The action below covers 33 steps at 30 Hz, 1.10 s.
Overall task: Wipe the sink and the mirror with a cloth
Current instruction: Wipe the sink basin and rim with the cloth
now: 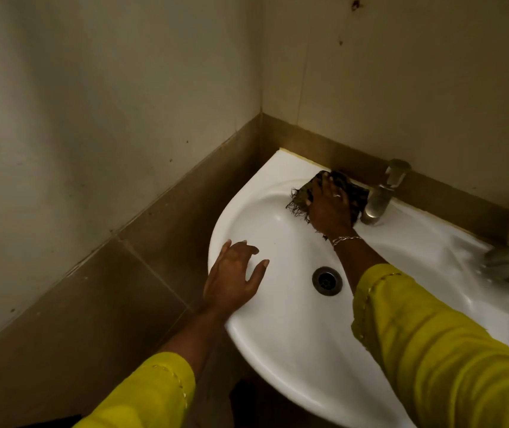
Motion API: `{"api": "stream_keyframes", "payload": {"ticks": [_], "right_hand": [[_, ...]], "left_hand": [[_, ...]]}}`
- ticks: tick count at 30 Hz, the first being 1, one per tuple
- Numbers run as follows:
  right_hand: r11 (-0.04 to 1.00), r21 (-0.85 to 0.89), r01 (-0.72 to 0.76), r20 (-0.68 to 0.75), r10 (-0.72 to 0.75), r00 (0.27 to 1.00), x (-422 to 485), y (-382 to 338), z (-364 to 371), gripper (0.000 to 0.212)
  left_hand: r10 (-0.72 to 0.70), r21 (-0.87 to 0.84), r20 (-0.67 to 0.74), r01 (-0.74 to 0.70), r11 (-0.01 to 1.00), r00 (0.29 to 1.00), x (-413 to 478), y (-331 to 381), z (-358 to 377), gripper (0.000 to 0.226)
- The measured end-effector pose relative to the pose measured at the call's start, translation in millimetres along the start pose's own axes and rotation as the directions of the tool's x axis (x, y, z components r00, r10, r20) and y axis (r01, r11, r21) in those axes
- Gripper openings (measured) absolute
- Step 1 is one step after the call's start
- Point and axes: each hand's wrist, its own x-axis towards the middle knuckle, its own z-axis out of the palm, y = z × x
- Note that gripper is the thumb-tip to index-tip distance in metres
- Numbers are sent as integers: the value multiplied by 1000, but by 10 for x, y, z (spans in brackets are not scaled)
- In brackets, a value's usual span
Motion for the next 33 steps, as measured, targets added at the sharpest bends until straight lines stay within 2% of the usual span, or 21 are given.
{"api": "stream_keyframes", "payload": {"ticks": [4,10,13,15,17,21,24,27,31,33], "right_hand": [[998,9,62,37,-62,997,81,-231,37,52],[986,66,151,-29,-150,988,105,-516,120,53],[960,187,208,-28,-206,978,73,-741,157,54],[917,330,224,-50,-220,974,26,-906,189,62],[839,502,209,-44,-216,975,-37,-1043,216,64],[573,805,155,2,-263,965,-269,-1260,285,51],[368,930,11,116,-322,940,-508,-1331,176,46],[149,977,-155,202,-386,900,-818,-1273,80,46],[279,950,-141,245,-384,890,-1165,-1188,184,53],[291,948,-133,247,-402,882,-1244,-1205,134,46]], "left_hand": [[-24,-46,-60,22,999,998,-12,60,-44,48],[-25,-91,-96,17,996,995,-3,94,-79,70],[-43,-114,-71,35,993,997,3,75,-75,71],[-46,-123,-57,39,992,997,11,53,-64,72],[-44,-129,-55,37,991,998,17,41,-48,72],[-51,-146,-80,39,988,995,25,33,-43,73],[-75,-164,-86,61,985,993,34,44,-52,77],[-145,-205,-97,123,971,985,14,57,-66,80],[-168,-238,-141,131,962,976,22,49,-70,78],[-161,-231,-155,123,965,975,25,47,-57,74]]}}
